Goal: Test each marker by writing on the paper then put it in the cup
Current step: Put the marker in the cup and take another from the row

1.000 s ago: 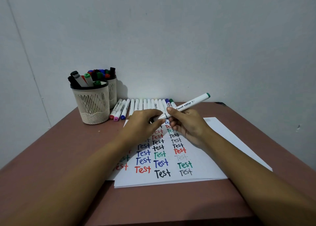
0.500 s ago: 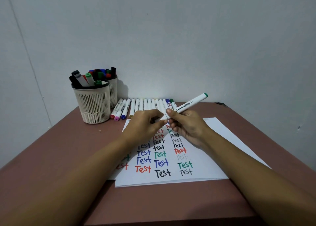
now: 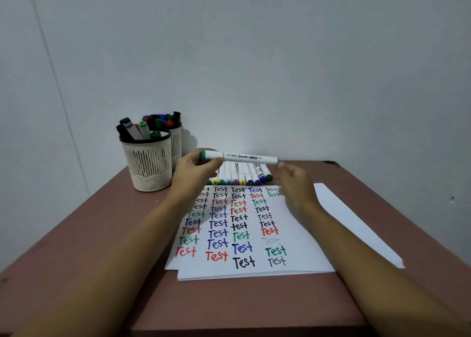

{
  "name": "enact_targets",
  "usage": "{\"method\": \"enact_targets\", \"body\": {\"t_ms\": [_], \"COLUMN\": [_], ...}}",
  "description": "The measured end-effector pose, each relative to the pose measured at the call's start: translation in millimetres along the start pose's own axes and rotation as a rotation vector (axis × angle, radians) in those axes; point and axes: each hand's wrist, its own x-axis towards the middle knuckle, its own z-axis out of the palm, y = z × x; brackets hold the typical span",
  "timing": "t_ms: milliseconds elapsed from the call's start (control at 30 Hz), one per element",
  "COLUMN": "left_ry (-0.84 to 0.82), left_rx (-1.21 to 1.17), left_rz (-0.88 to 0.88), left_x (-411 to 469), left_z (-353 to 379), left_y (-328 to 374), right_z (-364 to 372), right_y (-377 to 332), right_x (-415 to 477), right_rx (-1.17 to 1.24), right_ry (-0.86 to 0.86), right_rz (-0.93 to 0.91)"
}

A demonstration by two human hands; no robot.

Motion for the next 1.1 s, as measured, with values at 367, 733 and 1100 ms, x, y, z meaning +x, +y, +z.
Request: {"method": "enact_targets", "body": {"t_ms": [367, 733, 1100], "left_ry": [0.251, 0.469, 0.201], "left_rx": [0.120, 0.559, 0.990], "left_rz": [0.143, 0.351, 0.230], "left_x": [31.0, 69.4, 66.5], "left_z": [-34.9, -101.7, -101.9], "left_y": [46.8, 132.0, 62.7], "right_z": [2.6, 4.9, 3.9], "right_y": [18.2, 16.7, 14.7], "right_x": [-5.3, -4.9, -4.6], "right_rx": [-0.787, -0.786, -0.798], "right_ry": [-0.223, -0.211, -0.229], "right_rz": [-0.363, -0.379, -0.383]}}
